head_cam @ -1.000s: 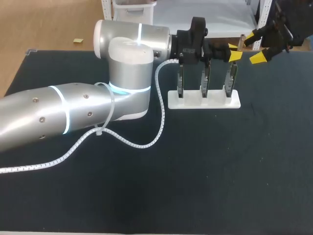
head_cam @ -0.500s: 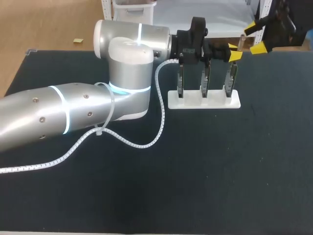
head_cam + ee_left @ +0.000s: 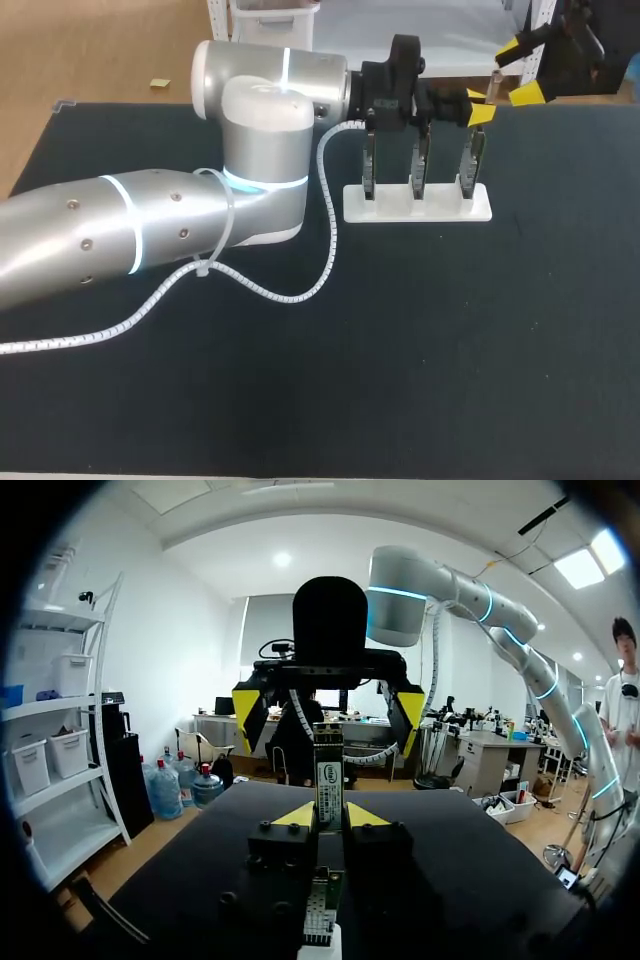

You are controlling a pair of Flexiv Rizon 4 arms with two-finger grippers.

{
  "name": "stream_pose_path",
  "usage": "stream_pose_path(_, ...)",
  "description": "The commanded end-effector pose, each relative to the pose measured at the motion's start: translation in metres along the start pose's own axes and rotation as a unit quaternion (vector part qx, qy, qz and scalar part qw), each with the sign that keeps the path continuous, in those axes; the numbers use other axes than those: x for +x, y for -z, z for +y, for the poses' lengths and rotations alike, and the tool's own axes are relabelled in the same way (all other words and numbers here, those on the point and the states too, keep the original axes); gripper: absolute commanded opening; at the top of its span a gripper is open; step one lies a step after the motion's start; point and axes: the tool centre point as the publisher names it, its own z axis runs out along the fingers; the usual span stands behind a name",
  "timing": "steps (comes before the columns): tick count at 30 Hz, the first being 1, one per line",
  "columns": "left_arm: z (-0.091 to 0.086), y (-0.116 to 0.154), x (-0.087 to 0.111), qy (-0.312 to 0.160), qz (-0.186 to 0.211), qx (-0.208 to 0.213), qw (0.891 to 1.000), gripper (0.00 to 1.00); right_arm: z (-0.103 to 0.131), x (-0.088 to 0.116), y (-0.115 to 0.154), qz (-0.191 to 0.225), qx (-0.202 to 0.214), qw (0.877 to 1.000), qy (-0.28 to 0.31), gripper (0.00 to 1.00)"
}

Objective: Pick up the optical module with the left hand, and insert it into the network port with the right hand.

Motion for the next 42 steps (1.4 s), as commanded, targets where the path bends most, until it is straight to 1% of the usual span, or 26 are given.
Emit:
stream_pose_path(1,0.003,-0.001,0.000,0.001,0.002,0.002,1.000,0.00,-0.002,-0.002,-0.003,0.000,-0.005,1.000,0.001,1.00)
stream_pose_path(17,0.003,-0.001,0.000,0.001,0.002,0.002,1.000,0.00,-0.002,-0.007,-0.010,0.004,-0.013,1.000,0.002,1.00)
stream_pose_path(42,0.003,-0.001,0.000,0.001,0.002,0.002,1.000,0.00,-0.003,-0.008,-0.016,0.012,-0.004,1.000,-0.009,1.00)
